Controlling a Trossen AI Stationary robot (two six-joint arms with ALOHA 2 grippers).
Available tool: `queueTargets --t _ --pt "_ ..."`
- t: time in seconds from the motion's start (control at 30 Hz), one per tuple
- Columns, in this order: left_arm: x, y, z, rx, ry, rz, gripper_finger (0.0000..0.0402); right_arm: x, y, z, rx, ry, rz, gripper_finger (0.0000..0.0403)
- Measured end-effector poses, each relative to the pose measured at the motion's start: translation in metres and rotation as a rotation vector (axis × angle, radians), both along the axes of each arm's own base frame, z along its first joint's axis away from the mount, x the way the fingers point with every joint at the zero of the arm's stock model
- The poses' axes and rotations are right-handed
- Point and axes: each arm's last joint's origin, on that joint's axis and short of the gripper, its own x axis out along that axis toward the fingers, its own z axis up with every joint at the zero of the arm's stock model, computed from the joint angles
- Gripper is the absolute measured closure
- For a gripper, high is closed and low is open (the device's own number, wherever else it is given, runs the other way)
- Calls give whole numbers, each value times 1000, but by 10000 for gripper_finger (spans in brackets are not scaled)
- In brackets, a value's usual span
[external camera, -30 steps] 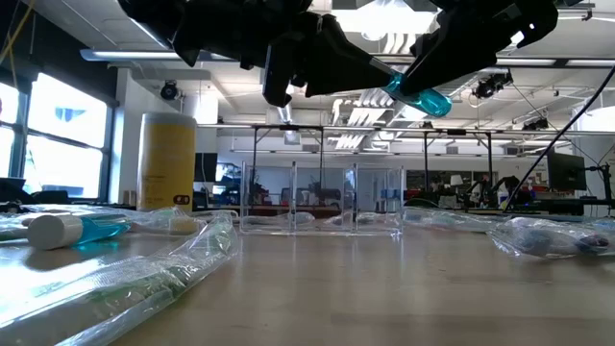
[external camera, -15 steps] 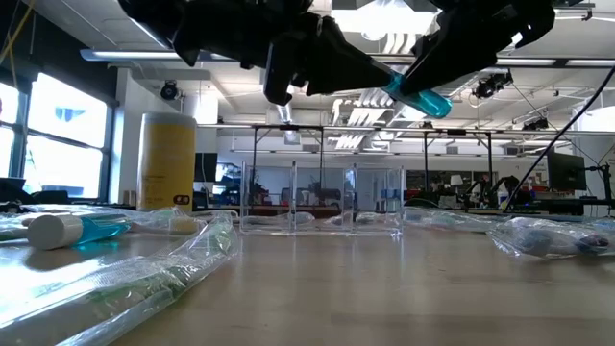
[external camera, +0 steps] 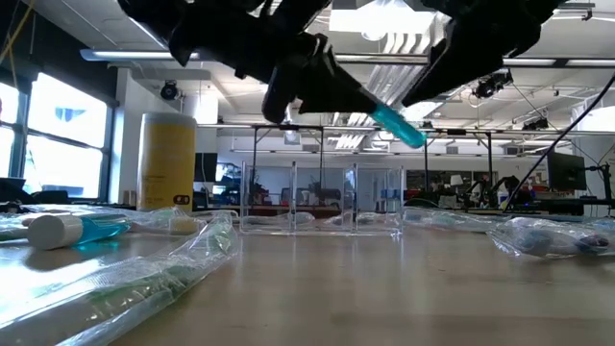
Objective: Pick & Place toothbrushing station
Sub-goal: Put the blue mouthwash into the transparent organizer
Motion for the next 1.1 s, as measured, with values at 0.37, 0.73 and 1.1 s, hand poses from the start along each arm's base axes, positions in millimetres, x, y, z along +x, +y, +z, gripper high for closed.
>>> queueTargets --t 0.37,0.73,1.1 --pt "-13 2 92 -128 390 263 313 -12 -4 -4 58 76 -91 115" --pt "-24 28 121 -300 613 142 313 -11 -3 -4 65 65 -89 113" --pt "-26 67 119 -421 655 78 313 -10 -3 -3 85 50 -103 113"
